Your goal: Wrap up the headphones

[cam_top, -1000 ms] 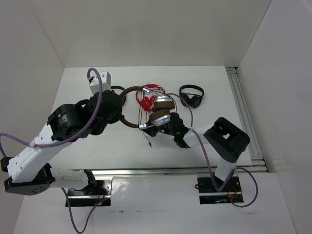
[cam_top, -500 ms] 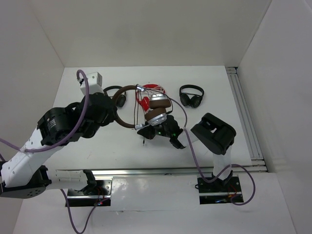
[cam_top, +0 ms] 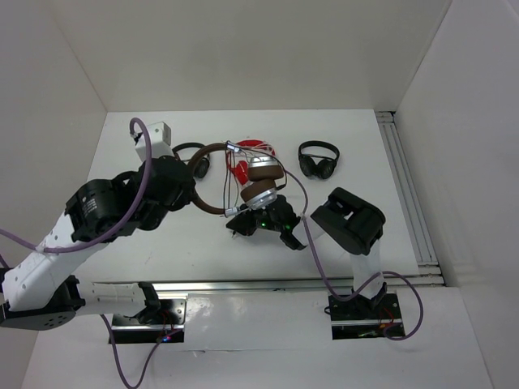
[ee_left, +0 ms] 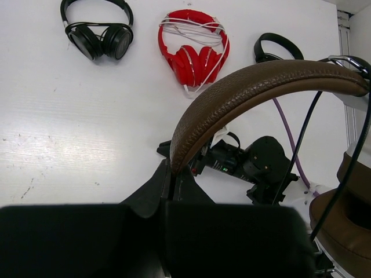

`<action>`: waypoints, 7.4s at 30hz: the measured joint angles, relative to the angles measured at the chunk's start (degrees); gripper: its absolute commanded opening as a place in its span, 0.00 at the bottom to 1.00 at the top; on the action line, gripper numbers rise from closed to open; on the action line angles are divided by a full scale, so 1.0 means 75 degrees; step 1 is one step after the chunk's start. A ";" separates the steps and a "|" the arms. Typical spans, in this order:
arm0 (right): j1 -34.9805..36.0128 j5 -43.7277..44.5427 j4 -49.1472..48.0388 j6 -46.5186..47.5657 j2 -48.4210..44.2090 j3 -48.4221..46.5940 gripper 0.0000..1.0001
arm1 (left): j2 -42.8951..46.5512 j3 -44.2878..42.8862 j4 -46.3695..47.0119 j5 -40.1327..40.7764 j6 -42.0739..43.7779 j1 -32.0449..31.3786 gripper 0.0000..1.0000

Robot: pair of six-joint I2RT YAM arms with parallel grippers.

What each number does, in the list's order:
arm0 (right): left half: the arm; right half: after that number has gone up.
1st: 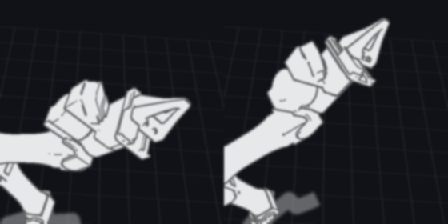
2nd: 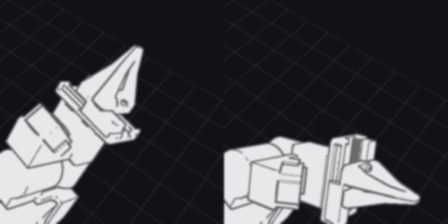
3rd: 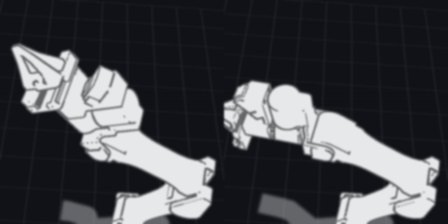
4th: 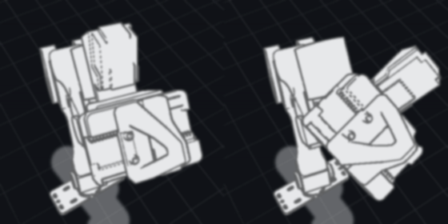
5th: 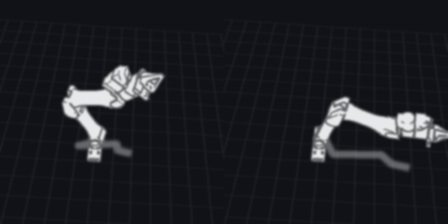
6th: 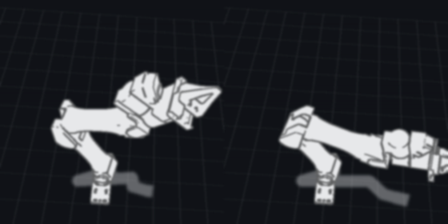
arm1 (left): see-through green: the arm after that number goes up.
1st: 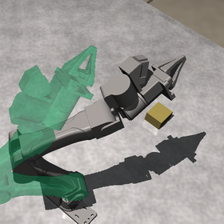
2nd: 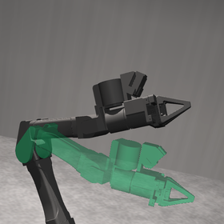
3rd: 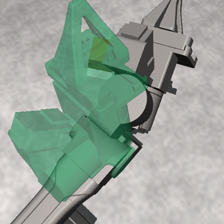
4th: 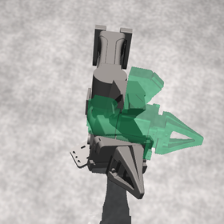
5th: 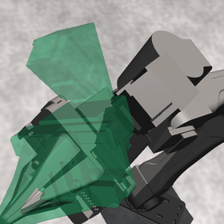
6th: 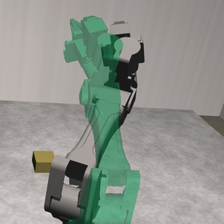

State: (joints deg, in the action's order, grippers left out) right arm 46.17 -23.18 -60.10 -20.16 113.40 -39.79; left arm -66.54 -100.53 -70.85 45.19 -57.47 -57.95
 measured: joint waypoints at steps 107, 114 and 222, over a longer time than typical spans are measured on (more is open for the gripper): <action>0.4211 0.8352 1.1535 0.4637 -0.6752 -0.2978 0.03 | 0.1355 0.3348 0.1696 -0.4106 0.4535 0.0146 0.00; 0.3430 0.7653 1.0509 0.4692 -0.7044 -0.2025 0.15 | 0.1107 0.2938 0.1443 -0.3555 0.4191 0.0140 0.00; 0.1005 0.3197 1.3108 0.2567 -0.7242 -0.4033 0.42 | -0.1469 0.5246 0.4255 -0.7525 0.3002 0.3643 0.00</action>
State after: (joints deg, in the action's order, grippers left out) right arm 53.71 0.80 38.22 -0.91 59.09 -70.04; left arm -77.56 -61.19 -38.94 -11.25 -34.96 -30.63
